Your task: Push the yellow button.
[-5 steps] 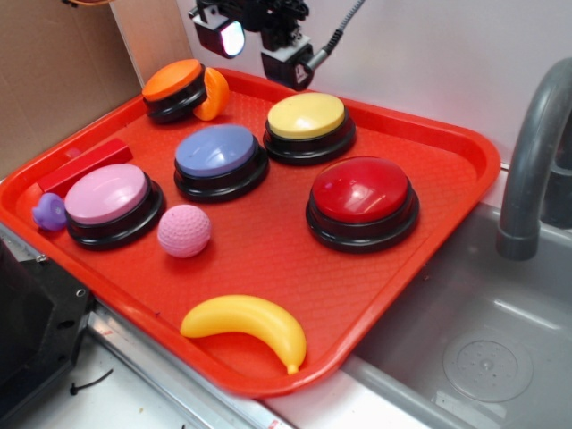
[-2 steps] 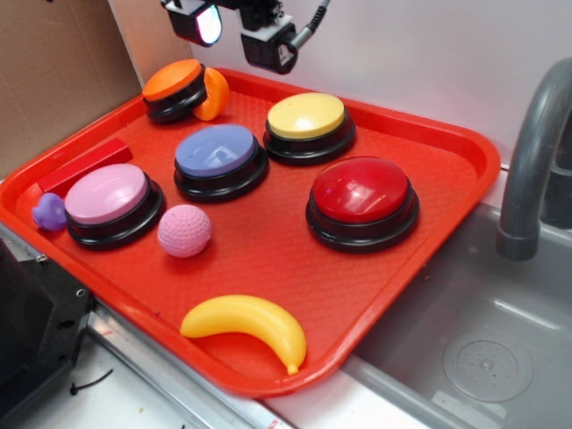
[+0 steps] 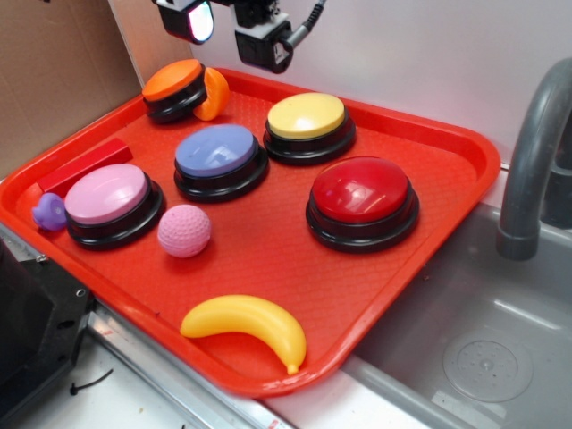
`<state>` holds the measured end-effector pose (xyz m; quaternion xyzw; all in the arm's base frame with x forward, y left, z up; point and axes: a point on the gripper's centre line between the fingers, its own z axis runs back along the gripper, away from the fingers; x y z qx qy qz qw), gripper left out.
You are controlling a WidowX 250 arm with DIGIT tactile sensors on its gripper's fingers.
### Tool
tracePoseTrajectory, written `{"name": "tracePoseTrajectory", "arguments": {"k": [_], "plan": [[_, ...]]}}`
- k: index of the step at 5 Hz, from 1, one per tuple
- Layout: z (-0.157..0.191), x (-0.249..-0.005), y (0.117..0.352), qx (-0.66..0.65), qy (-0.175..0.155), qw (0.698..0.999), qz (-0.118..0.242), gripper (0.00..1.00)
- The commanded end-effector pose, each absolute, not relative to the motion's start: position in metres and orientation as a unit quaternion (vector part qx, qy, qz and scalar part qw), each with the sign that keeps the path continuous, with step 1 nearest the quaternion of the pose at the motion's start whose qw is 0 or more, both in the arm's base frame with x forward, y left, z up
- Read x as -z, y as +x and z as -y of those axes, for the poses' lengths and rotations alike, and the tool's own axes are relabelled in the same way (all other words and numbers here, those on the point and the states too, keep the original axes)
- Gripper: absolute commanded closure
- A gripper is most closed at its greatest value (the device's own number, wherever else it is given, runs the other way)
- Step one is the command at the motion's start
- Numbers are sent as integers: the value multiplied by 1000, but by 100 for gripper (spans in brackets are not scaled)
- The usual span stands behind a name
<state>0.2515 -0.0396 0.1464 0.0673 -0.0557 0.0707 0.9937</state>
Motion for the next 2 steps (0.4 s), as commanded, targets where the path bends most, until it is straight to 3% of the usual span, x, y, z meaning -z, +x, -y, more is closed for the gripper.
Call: {"name": "tracePoseTrajectory", "arguments": {"k": [1, 2], "plan": [[48, -177, 259, -83, 56, 988, 121, 0], [47, -171, 261, -95, 64, 987, 114, 0]]}}
